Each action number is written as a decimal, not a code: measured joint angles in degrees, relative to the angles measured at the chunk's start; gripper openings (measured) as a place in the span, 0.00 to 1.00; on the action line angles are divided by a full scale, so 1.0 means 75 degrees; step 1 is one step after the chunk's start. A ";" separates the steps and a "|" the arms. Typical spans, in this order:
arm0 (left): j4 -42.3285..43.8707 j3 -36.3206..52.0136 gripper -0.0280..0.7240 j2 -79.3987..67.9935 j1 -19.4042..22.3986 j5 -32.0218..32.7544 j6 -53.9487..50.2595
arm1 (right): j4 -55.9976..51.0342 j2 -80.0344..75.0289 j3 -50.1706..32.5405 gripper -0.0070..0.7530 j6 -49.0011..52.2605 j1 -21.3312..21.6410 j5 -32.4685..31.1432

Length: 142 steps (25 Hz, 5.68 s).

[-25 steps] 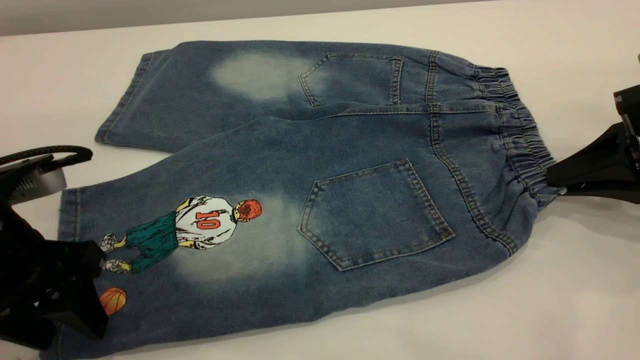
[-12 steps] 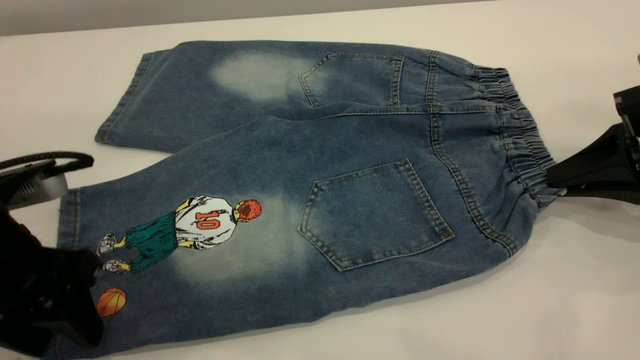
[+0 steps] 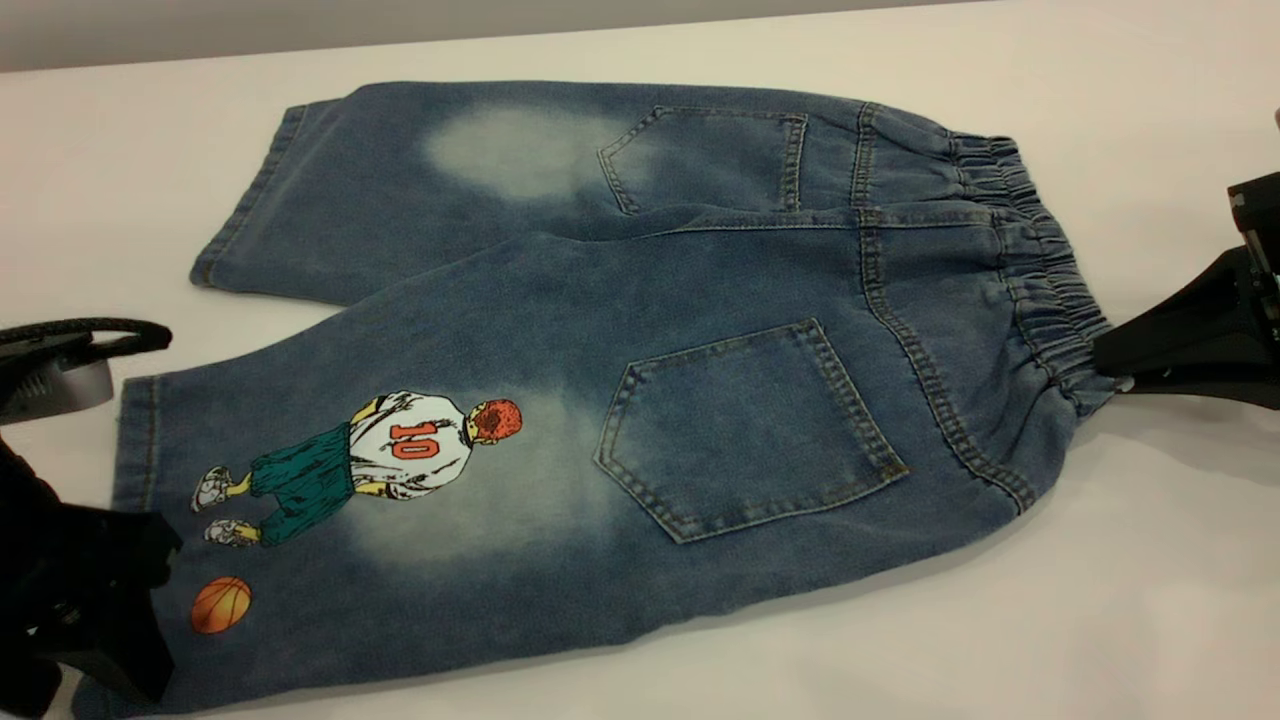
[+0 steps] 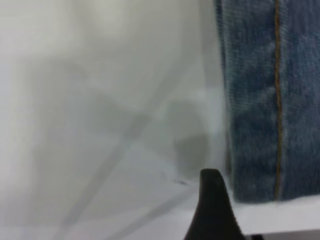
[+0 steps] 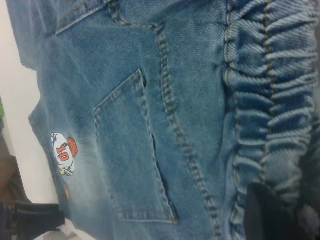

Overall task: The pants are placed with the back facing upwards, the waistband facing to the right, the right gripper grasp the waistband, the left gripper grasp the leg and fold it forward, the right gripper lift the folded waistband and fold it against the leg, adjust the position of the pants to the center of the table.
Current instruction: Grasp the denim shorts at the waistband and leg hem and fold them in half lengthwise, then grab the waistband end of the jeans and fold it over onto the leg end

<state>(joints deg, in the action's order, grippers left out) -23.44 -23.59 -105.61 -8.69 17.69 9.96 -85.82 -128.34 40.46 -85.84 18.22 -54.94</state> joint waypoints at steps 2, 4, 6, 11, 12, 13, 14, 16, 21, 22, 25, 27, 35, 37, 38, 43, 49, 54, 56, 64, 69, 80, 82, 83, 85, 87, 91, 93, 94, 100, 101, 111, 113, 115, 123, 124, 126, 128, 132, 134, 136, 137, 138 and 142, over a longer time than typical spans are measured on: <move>-0.0007 0.0000 0.64 -0.0064 0.0000 -0.0080 -0.0009 | 0.0000 0.0000 0.0000 0.05 0.0000 0.0000 -0.0009; -0.0007 0.0000 0.64 -0.0273 0.0000 -0.0157 -0.0009 | 0.0000 0.0000 0.0000 0.05 0.0000 0.0000 -0.0013; -0.0039 -0.0019 0.64 -0.0492 0.0000 -0.0160 -0.0009 | 0.0000 0.0000 0.0000 0.05 0.0000 0.0000 -0.0023; -0.0070 -0.0123 0.63 -0.0871 0.0000 -0.0117 -0.0030 | 0.0000 0.0000 0.0000 0.05 0.0000 0.0000 -0.0027; -0.0070 -0.0123 0.62 -0.0872 -0.0007 -0.0134 -0.0030 | 0.0000 0.0000 0.0000 0.05 0.0000 0.0000 -0.0027; -0.0070 -0.0115 0.60 -0.0881 -0.0007 -0.0176 -0.0030 | 0.0000 0.0000 0.0000 0.05 0.0000 0.0000 -0.0027; -0.0070 -0.0100 0.57 -0.0889 -0.0007 -0.0218 -0.0034 | 0.0000 0.0000 0.0000 0.05 0.0000 0.0000 -0.0032; -0.0029 -0.0088 0.48 -0.0918 0.0000 -0.0308 -0.0040 | 0.0000 0.0000 0.0000 0.05 -0.0002 0.0000 -0.0032; -0.0061 -0.0428 0.15 -0.0982 0.0000 -0.0095 0.0032 | 0.0000 0.0000 0.0000 0.05 -0.0002 0.0000 -0.0036; -0.0064 -0.0507 0.12 -0.0982 0.0000 0.0009 0.0058 | 0.0002 0.0000 0.0000 0.05 -0.0002 0.0000 -0.0036; -0.0217 -0.0778 0.12 -0.0973 -0.0015 0.0094 0.0238 | 0.0017 0.0000 0.0000 0.05 -0.0002 0.0000 -0.0042; -0.0217 -0.0849 0.12 -0.0824 -0.0022 -0.0241 0.0301 | 0.0017 0.0000 0.0000 0.05 -0.0009 0.0000 -0.0042; -0.0093 -0.0847 0.11 0.0692 -0.0015 0.0477 0.0298 | 0.0024 0.0317 0.0000 0.05 -0.0039 0.0000 -0.0100; -0.0093 -0.0847 0.11 0.1173 -0.0015 0.0694 0.0298 | 0.0024 0.0545 0.0000 0.05 -0.0055 0.0000 -0.0100; -0.0093 -0.0847 0.11 0.1402 -0.0015 0.0776 0.0298 | 0.0024 0.0694 0.0000 0.05 -0.0029 0.0000 -0.0106; -0.0402 -0.0847 0.11 0.2390 -0.0015 0.1011 0.0439 | 0.0024 0.1532 -0.0007 0.05 0.0183 0.0000 -0.0147; -0.1295 -0.0983 0.11 0.3366 -0.0015 0.1212 0.1376 | -0.0001 0.2388 -0.0007 0.05 0.0440 0.0000 -0.0157; -0.1949 -0.1358 0.11 0.3531 -0.0015 0.1180 0.2138 | -0.0327 0.2822 0.0024 0.05 0.0440 0.0000 -0.0173; -0.1967 -0.1547 0.11 0.3513 -0.0015 0.1049 0.2221 | -0.0344 0.2796 0.0136 0.05 0.0440 0.0000 -0.0148; -0.1960 -0.1837 0.11 0.3353 -0.0015 0.0404 0.2221 | -0.0409 0.2748 0.0636 0.05 0.0471 -0.0063 -0.0157; -0.1960 -0.2046 0.11 0.2595 -0.0015 -0.0091 0.2214 | -0.0387 0.2695 0.1088 0.05 0.0704 -0.0078 -0.0167; -0.1936 -0.4034 0.11 0.1066 -0.0015 0.0327 0.2539 | -0.0378 0.2645 0.1775 0.05 0.0846 -0.0247 0.0179; -0.1927 -0.4356 0.11 0.0935 -0.0015 0.0360 0.2618 | -0.0365 0.2469 0.1862 0.05 0.0846 -0.0332 0.0349; -0.1903 -0.4497 0.11 0.0872 -0.0015 0.0382 0.2618 | -0.0341 0.2369 0.1908 0.05 0.0846 -0.0360 0.0367; -0.1897 -0.4695 0.11 0.0771 -0.0015 0.0370 0.2653 | -0.0342 0.2090 0.2040 0.05 0.0834 -0.0459 0.0387; -0.1884 -0.4796 0.11 0.0656 -0.0015 0.0281 0.2701 | -0.0324 0.1804 0.2211 0.05 0.0826 -0.0539 0.0316; -0.1884 -0.4997 0.11 0.0390 -0.0008 -0.0100 0.3017 | -0.0315 0.1286 0.2602 0.05 0.0826 -0.0684 0.0257; -0.1884 -0.5135 0.11 0.0211 -0.0008 -0.0218 0.3089 | -0.0298 0.1083 0.2790 0.05 0.0826 -0.0691 0.0264; -0.1884 -0.5233 0.11 0.0092 -0.0008 -0.0217 0.3134 | -0.0298 0.1005 0.2898 0.05 0.0826 -0.0691 0.0264; -0.1884 -0.5852 0.11 -0.0520 -0.0008 -0.0260 0.3410 | -0.0295 0.0598 0.3393 0.05 0.0819 -0.0691 0.0294; -0.1884 -0.5956 0.11 -0.0602 -0.0008 -0.0253 0.3415 | -0.0295 0.0563 0.3490 0.05 0.0819 -0.0691 0.0302; -0.1877 -0.6200 0.11 -0.0992 -0.0008 -0.0427 0.3645 | -0.0350 0.0546 0.3896 0.26 0.0814 -0.0691 0.0752; -0.1877 -0.6200 0.11 -0.1084 -0.0008 -0.0472 0.3699 | -0.0350 0.0546 0.3896 0.42 0.0798 -0.0691 0.0745; -0.1877 -0.6200 0.11 -0.1122 -0.0008 -0.0488 0.3767 | -0.0350 0.0546 0.3896 0.57 0.0791 -0.0691 0.0745; -0.1877 -0.6177 0.11 -0.1147 -0.0001 -0.0851 0.3857 | -0.0357 0.0546 0.3896 0.83 0.1034 -0.0677 0.1050; -0.1877 -0.6177 0.11 -0.1154 -0.0001 -0.0867 0.3857 | -0.0357 0.0546 0.3896 0.82 0.1034 -0.0677 0.1030; -0.1877 -0.6177 0.12 -0.1177 -0.0001 -0.0967 0.3866 | -0.0357 0.0546 0.3889 0.79 0.1034 -0.0677 0.0968; -0.1877 -0.6166 0.15 -0.1202 -0.0001 -0.1134 0.3872 | -0.0357 0.0546 0.3889 0.77 0.1049 -0.0677 0.0925; -0.1877 -0.6163 0.34 -0.1210 -0.0001 -0.1455 0.3881 | -0.0350 0.0546 0.3881 0.77 0.1049 -0.0677 0.0918; -0.1877 -0.6163 0.47 -0.1210 -0.0001 -0.1661 0.3881 | -0.0326 0.0546 0.3880 0.77 0.1099 -0.0677 0.0918; -0.1877 -0.6163 0.59 -0.1210 -0.0001 -0.1857 0.3881 | -0.0269 0.0546 0.3880 0.77 0.1312 -0.0677 0.0911; -0.1877 -0.6163 0.64 -0.1210 -0.0001 -0.1956 0.3881 | -0.0179 0.0546 0.3880 0.77 0.1460 -0.0677 0.0902; -0.1884 -0.6163 0.68 -0.1210 -0.0001 -0.2052 0.3881 | -0.0075 0.0546 0.3880 0.77 0.1642 -0.0677 0.0895; -0.1899 -0.6163 0.74 -0.1210 -0.0001 -0.2233 0.3832 | 0.0425 0.0546 0.3880 0.77 0.2312 -0.0677 0.0886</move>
<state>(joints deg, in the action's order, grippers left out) -37.69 -69.81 -114.69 -8.70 0.95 38.70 -82.64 -124.25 69.56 -68.50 13.15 -48.29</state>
